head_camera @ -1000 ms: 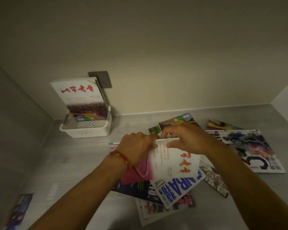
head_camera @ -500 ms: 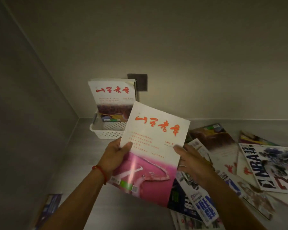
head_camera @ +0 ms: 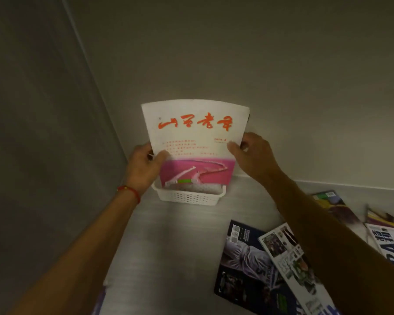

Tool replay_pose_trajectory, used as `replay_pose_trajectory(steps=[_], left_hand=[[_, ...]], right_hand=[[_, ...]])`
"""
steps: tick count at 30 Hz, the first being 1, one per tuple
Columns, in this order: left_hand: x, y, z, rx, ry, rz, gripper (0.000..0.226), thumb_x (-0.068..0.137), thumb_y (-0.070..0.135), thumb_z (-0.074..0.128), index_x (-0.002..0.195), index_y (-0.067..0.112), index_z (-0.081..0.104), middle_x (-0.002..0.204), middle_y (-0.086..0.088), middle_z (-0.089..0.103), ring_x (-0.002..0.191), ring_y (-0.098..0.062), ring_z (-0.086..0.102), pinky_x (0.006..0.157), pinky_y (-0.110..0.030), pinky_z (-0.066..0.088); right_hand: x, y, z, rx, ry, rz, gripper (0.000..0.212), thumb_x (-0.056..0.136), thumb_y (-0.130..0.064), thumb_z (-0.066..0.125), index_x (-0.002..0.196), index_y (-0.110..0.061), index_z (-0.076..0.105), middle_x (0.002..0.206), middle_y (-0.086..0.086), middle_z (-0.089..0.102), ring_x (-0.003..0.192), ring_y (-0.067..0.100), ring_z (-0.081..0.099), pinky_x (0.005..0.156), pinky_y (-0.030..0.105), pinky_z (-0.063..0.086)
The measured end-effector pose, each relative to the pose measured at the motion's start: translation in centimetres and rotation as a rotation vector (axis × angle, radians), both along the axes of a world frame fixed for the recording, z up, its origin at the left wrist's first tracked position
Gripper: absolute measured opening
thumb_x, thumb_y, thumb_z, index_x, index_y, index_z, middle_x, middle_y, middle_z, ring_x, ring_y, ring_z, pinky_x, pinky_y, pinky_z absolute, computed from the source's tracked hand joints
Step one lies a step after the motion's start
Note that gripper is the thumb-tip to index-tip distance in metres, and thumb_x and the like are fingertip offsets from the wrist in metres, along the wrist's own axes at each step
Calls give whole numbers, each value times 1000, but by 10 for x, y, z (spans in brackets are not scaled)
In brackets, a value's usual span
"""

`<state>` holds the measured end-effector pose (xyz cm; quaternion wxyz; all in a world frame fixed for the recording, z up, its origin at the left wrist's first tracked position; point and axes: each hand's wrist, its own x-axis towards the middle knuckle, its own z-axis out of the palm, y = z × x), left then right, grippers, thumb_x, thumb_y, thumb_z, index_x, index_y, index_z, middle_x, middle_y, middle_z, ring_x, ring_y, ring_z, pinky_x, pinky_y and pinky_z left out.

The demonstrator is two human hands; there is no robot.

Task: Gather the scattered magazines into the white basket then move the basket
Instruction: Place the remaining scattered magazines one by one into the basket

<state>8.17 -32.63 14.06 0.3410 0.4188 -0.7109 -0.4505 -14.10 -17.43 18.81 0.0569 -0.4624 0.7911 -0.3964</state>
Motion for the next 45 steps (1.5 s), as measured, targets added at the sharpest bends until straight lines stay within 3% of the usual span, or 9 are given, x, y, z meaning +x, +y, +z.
replay_pose_trajectory(steps=[6,20,24,26,33,37,40,43,45], left_hand=[[-16,-53,-24,203,-41,23,28,92,24,61,118,16,69,117,-14,72,106,-36,69,96,-53,54],[-46,-57,-75,540,147,95,30,93,18,63,121,9,66,121,-14,70,108,-27,67,103,-46,51],[-51,-59,-79,546,194,68,19,89,13,62,104,23,69,118,-9,71,98,-24,67,80,-31,54],[-53,-60,-81,552,202,47,24,87,8,61,101,26,69,118,-9,70,94,-20,67,78,-30,52],[-54,-51,-74,616,285,31,70,81,-6,56,143,23,39,115,-4,65,93,-12,64,73,-28,52],[-50,-14,-69,474,199,99,38,73,10,64,104,31,63,97,9,66,92,-15,66,83,-33,55],[-50,36,-77,201,28,243,36,83,4,58,116,19,58,105,-1,63,101,-26,65,87,-36,55],[-55,108,-96,63,-38,63,35,82,-5,54,112,11,59,113,-7,63,93,-19,64,76,-20,51],[-61,159,-112,66,-173,-110,41,81,-5,57,116,15,60,120,-6,61,99,-18,61,84,-26,52]], right_hand=[[-5,-49,-33,129,-10,-127,33,96,-33,60,118,-10,65,121,6,70,102,25,69,70,13,41],[-12,-70,-100,229,-144,-292,24,100,-17,49,109,-2,65,110,14,71,91,27,68,74,26,50],[-9,-76,-105,162,-333,-290,29,92,-10,52,121,-11,58,125,7,65,109,27,65,65,16,49],[-7,-78,-106,115,-454,-272,38,90,-8,57,127,-16,54,133,5,61,118,27,61,81,31,58],[0,-61,-106,78,-595,-184,54,86,-9,66,134,-21,44,137,5,56,122,24,55,82,35,57],[-4,-6,-115,210,-450,-74,48,89,-12,62,135,-20,51,138,4,55,123,20,54,85,29,51],[-5,59,-132,273,-381,-58,38,91,-10,60,127,-22,59,134,0,57,119,16,55,97,31,48],[-6,130,-154,383,-313,-57,31,92,-9,58,120,-21,62,129,1,57,117,16,54,97,24,41],[-12,177,-168,443,-267,-76,28,93,-10,57,121,-14,62,126,8,59,114,22,55,94,22,37]])
